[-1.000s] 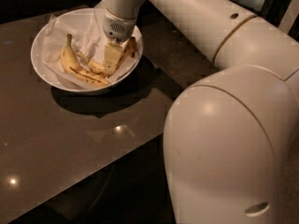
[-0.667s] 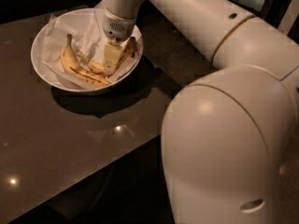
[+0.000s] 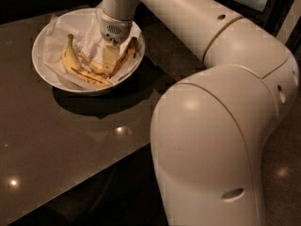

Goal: Pick banana from white bowl

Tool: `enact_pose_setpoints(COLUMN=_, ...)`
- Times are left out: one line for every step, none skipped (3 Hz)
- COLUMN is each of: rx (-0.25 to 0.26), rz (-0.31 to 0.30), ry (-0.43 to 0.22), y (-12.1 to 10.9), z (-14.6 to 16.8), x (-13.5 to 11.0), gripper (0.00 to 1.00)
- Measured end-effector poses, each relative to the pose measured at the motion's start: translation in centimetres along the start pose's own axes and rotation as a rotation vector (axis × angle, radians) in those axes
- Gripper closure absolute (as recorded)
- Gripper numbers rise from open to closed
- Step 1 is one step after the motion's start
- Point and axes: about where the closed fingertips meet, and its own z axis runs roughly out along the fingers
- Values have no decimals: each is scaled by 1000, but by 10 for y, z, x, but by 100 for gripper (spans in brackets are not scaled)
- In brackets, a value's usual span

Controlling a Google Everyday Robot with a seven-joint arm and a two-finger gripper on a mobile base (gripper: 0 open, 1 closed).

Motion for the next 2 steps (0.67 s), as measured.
enact_pose_setpoints(rx=-24, rz=-5, ry=15, y=-1, z=10, x=-4, gripper=49)
enact_pose_setpoints(rx=-44, rz=-5, ry=26, y=-2, z=19, x=-7, gripper=51)
